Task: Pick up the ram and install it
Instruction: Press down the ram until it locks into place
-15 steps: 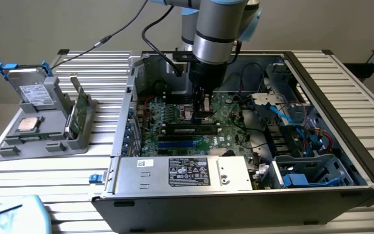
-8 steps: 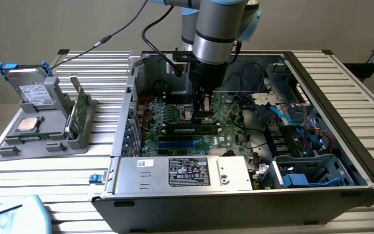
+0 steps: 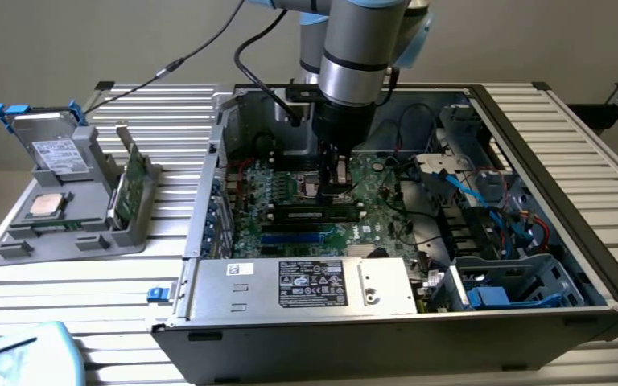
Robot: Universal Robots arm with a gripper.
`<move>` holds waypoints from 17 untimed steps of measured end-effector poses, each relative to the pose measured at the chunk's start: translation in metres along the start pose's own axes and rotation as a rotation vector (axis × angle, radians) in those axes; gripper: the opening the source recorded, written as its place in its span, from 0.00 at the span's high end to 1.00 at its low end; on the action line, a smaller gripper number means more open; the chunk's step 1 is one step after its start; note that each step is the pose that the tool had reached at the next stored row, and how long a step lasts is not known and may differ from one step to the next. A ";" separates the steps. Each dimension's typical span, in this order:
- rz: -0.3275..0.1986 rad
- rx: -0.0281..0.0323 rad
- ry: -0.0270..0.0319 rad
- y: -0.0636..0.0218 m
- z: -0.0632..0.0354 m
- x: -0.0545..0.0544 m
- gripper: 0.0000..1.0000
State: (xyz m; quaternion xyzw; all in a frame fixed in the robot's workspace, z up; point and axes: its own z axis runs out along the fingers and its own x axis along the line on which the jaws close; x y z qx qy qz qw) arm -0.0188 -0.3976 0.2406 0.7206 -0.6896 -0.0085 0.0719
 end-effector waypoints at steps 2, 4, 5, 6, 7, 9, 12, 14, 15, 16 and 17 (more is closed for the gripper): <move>0.000 0.0001 -0.0020 -0.0084 -0.0009 0.001 0.89; -0.001 0.0002 -0.0048 -0.0176 -0.0020 0.002 0.89; -0.001 0.0003 -0.0059 -0.0211 -0.0023 0.002 0.89; -0.001 0.0003 -0.0066 -0.0239 -0.0026 0.002 0.89; -0.001 0.0004 -0.0069 -0.0256 -0.0027 0.002 0.89; -0.001 0.0004 -0.0071 -0.0261 -0.0004 0.002 0.89; -0.001 0.0004 -0.0071 -0.0265 0.0034 0.002 0.89; -0.001 0.0004 -0.0070 -0.0269 0.0058 0.002 0.89; -0.001 0.0004 -0.0071 -0.0270 0.0070 0.002 0.89; -0.001 0.0003 -0.0070 -0.0272 0.0083 0.002 0.89; -0.001 0.0003 -0.0069 -0.0273 0.0094 0.001 0.89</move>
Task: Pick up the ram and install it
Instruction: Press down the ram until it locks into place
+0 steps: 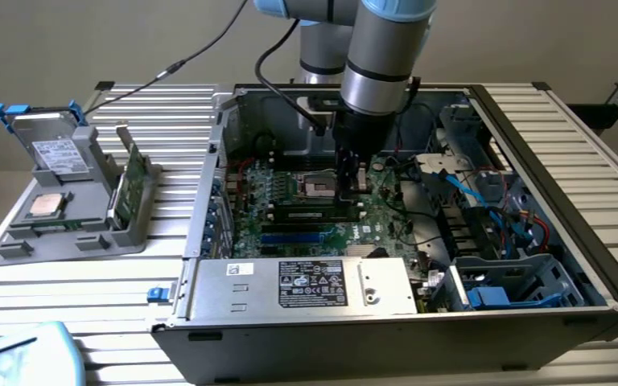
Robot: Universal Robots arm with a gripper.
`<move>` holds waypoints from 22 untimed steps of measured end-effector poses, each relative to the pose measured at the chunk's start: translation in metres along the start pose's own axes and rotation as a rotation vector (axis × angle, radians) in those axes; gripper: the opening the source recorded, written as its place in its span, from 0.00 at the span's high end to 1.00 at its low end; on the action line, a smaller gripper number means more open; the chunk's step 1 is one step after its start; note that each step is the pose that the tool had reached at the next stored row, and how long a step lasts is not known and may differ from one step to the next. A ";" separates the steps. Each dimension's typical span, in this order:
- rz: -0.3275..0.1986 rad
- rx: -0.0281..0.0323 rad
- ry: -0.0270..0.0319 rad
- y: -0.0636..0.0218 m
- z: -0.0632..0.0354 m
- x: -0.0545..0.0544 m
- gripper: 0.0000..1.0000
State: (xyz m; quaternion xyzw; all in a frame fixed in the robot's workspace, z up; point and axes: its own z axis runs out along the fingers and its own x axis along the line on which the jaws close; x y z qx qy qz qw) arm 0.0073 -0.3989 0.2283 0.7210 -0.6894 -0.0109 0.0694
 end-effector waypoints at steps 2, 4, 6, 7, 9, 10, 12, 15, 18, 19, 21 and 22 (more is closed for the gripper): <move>0.000 -0.0003 0.0007 -0.0002 0.0017 0.000 0.89; 0.000 -0.0003 0.0003 -0.0002 0.0022 0.000 0.89; 0.000 0.0000 -0.0003 -0.0003 0.0024 0.000 0.89; 0.000 -0.0001 -0.0003 -0.0003 0.0025 0.000 0.89; 0.000 -0.0004 0.0004 -0.0004 0.0038 0.000 0.89; 0.000 -0.0006 0.0008 -0.0005 0.0046 0.000 0.89; 0.000 -0.0005 0.0006 -0.0005 0.0049 0.000 0.89; 0.000 -0.0001 -0.0002 -0.0006 0.0049 0.000 0.89; 0.000 0.0001 -0.0012 0.0015 -0.0027 0.000 0.89; 0.000 -0.0002 -0.0001 0.0029 -0.0052 0.000 0.89; 0.000 0.0000 -0.0003 0.0062 -0.0068 0.000 0.89; 0.000 0.0000 -0.0004 0.0084 -0.0066 0.000 0.89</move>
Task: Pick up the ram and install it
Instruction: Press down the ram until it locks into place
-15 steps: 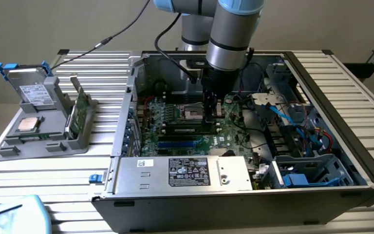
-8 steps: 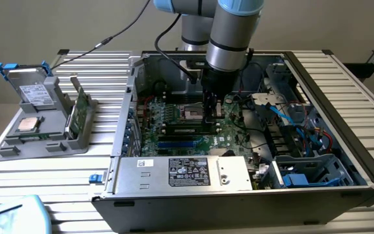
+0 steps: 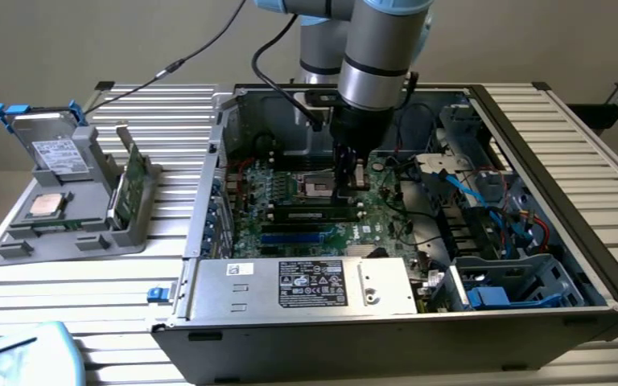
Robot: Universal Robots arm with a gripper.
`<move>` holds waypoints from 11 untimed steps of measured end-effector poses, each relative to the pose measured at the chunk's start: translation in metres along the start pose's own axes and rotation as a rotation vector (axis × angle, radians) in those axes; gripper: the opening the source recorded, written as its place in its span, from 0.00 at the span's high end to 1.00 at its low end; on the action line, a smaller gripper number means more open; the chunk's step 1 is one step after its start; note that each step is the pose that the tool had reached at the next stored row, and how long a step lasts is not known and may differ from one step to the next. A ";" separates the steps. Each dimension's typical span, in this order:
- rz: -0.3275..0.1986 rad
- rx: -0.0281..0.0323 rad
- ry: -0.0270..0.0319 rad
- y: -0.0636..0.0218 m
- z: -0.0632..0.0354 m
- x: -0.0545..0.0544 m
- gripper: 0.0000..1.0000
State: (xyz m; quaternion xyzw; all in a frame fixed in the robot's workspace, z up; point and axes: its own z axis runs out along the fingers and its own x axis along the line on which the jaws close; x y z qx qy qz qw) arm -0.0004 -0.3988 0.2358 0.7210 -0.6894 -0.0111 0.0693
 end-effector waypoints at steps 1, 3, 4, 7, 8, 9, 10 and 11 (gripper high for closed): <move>0.000 0.0001 0.0002 0.0026 0.0002 0.000 0.89; 0.000 0.0002 0.0006 0.0078 0.0008 0.000 0.89; 0.000 0.0002 0.0008 0.0104 0.0011 -0.001 0.89; 0.000 0.0000 0.0020 0.0167 0.0017 -0.001 0.89; 0.000 0.0000 0.0021 0.0184 0.0019 -0.001 0.89; 0.000 0.0001 0.0023 0.0199 0.0021 -0.001 0.89; 0.000 0.0000 0.0026 0.0213 0.0022 -0.001 0.89; 0.000 0.0001 0.0028 0.0227 0.0024 -0.002 0.89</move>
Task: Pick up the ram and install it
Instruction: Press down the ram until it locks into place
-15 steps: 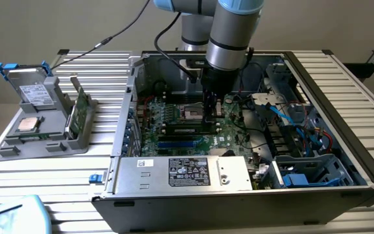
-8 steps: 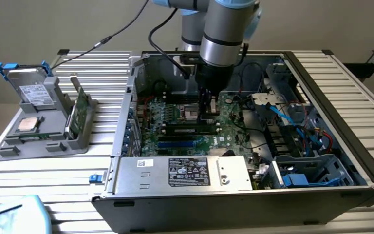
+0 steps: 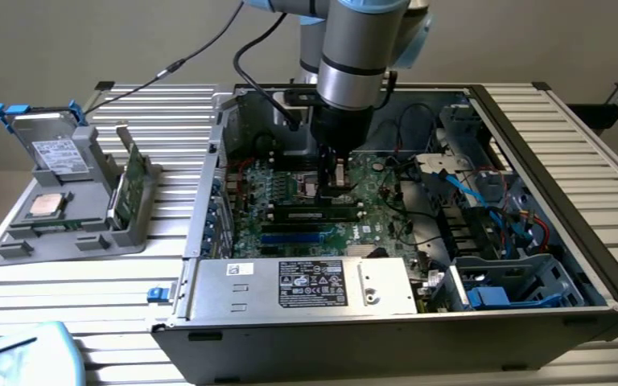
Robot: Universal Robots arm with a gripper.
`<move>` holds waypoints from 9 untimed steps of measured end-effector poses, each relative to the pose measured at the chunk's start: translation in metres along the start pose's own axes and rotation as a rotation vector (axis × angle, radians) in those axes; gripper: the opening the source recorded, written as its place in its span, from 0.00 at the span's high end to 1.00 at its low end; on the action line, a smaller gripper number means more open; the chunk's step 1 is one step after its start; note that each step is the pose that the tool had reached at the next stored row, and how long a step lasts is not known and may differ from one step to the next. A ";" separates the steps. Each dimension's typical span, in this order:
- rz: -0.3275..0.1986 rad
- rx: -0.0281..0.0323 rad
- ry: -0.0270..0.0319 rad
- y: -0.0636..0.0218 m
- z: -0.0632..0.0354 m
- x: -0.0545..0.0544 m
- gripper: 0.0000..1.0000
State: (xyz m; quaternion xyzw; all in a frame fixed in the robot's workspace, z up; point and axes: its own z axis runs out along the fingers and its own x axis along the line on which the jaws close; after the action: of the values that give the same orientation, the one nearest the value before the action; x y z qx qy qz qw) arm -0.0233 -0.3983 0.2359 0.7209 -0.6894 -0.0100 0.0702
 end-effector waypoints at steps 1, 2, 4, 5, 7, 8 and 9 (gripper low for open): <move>0.000 -0.0001 0.0003 0.0012 0.0001 0.000 0.89; 0.000 0.0000 0.0004 0.0019 0.0002 0.000 0.89; 0.000 0.0002 0.0006 0.0019 0.0012 0.000 0.89; 0.000 0.0001 0.0013 0.0019 0.0027 -0.001 0.89; 0.000 -0.0001 0.0024 0.0016 0.0055 -0.001 0.89; 0.000 -0.0001 0.0028 0.0015 0.0067 -0.001 0.89; 0.000 -0.0001 0.0034 0.0014 0.0079 -0.001 0.89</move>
State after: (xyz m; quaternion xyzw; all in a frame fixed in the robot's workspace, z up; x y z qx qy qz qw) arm -0.0256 -0.3980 0.2282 0.7208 -0.6894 -0.0088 0.0714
